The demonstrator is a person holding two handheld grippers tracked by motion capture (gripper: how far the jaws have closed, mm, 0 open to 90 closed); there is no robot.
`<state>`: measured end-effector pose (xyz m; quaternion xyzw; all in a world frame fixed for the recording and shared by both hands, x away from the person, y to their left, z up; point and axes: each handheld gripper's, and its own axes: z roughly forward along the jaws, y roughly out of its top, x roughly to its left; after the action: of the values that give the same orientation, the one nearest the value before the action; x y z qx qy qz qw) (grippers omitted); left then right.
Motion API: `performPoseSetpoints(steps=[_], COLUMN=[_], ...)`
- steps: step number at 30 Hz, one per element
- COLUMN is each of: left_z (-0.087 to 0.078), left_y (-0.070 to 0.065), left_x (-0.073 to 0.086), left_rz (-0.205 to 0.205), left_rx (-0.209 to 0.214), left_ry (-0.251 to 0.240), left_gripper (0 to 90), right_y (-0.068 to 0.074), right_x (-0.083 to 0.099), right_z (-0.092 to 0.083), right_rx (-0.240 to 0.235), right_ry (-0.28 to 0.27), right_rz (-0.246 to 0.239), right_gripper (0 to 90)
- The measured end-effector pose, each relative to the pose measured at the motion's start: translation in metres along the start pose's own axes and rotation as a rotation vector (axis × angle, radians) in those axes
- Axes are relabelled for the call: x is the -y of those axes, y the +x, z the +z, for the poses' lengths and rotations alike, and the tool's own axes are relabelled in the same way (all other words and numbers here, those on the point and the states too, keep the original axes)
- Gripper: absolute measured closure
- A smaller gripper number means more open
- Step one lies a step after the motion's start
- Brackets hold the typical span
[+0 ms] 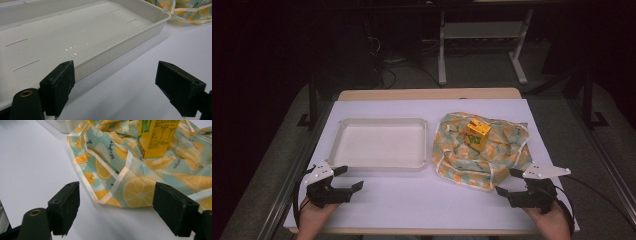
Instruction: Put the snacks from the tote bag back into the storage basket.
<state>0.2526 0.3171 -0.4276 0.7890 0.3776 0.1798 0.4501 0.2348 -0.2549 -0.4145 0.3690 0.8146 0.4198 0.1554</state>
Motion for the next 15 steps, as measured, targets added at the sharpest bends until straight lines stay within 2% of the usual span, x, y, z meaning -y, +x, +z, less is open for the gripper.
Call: performPoseSetpoints(steps=[15], left_z=[-0.0005], left_y=[-0.0011], left_x=[0.0003], left_rz=[-0.009], left_rx=[0.003], left_ry=[-0.005], left_gripper=[15.5], right_y=[0.0004], right_x=[-0.0059], right_z=[0.0043], right_rx=[-0.005], right_ry=[0.026], right_rz=[-0.009], right_gripper=[20.2])
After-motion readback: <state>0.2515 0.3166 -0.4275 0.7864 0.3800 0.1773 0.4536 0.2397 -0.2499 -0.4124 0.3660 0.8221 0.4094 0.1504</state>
